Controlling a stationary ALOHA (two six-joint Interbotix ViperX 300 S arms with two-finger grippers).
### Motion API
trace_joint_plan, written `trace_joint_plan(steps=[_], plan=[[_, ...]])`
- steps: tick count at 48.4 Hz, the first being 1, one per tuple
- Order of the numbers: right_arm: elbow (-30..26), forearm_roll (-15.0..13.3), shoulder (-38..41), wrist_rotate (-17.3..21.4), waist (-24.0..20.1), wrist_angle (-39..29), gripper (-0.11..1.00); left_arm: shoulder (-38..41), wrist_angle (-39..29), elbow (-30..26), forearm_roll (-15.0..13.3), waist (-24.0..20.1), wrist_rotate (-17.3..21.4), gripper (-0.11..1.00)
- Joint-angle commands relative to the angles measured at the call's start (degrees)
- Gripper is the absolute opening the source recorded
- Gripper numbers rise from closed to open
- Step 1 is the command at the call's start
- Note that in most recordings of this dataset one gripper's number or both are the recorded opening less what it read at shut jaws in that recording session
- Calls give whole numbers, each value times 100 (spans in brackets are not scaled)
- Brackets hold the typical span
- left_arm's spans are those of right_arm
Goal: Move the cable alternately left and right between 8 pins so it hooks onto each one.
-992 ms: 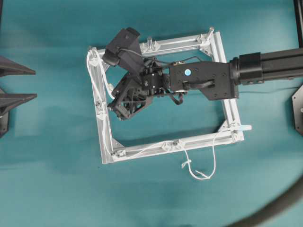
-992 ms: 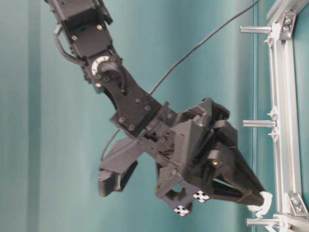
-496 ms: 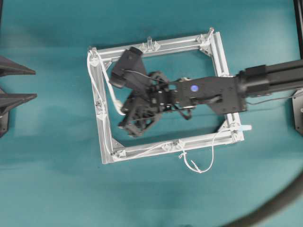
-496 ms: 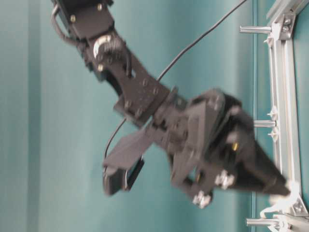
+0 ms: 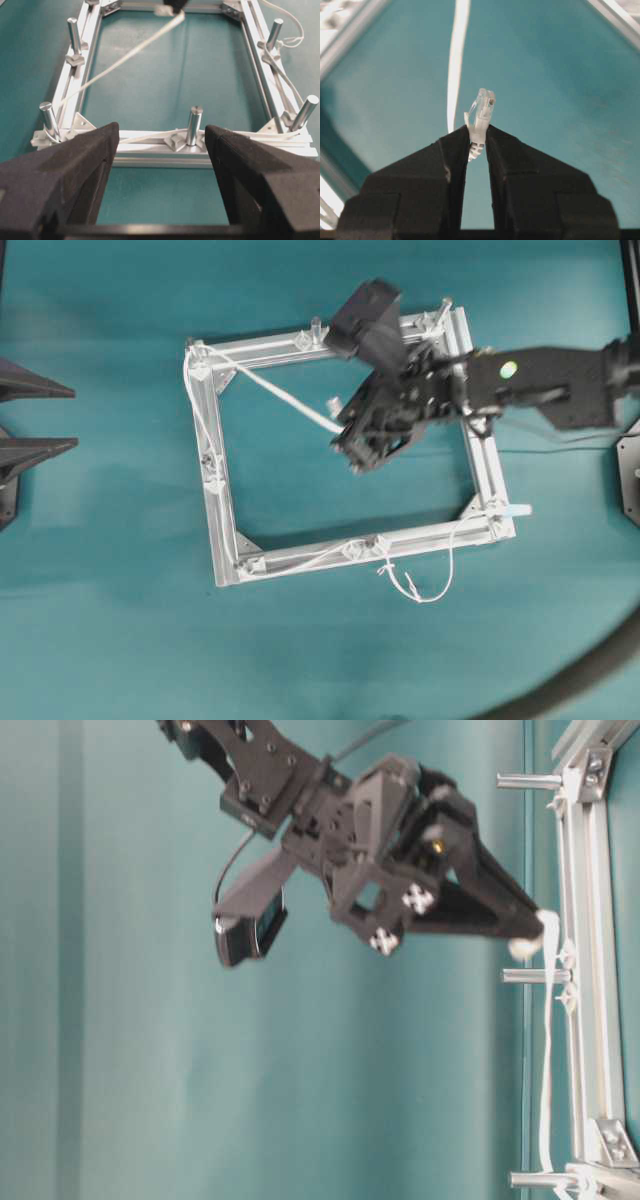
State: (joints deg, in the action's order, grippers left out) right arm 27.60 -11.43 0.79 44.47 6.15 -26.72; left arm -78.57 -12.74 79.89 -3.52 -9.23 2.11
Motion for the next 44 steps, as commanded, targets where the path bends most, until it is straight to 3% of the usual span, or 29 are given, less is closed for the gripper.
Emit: trace_joint_plan(steps=[1, 17, 44], plan=[[114, -9, -404, 0, 97, -9, 12, 44, 26, -62, 18, 18, 9, 71], [791, -44, -1037, -35, 615, -185, 12, 44, 26, -70, 18, 9, 9, 71], [896, -1301, -1134, -44, 1354, -914, 12, 44, 26, -70, 18, 9, 9, 71]])
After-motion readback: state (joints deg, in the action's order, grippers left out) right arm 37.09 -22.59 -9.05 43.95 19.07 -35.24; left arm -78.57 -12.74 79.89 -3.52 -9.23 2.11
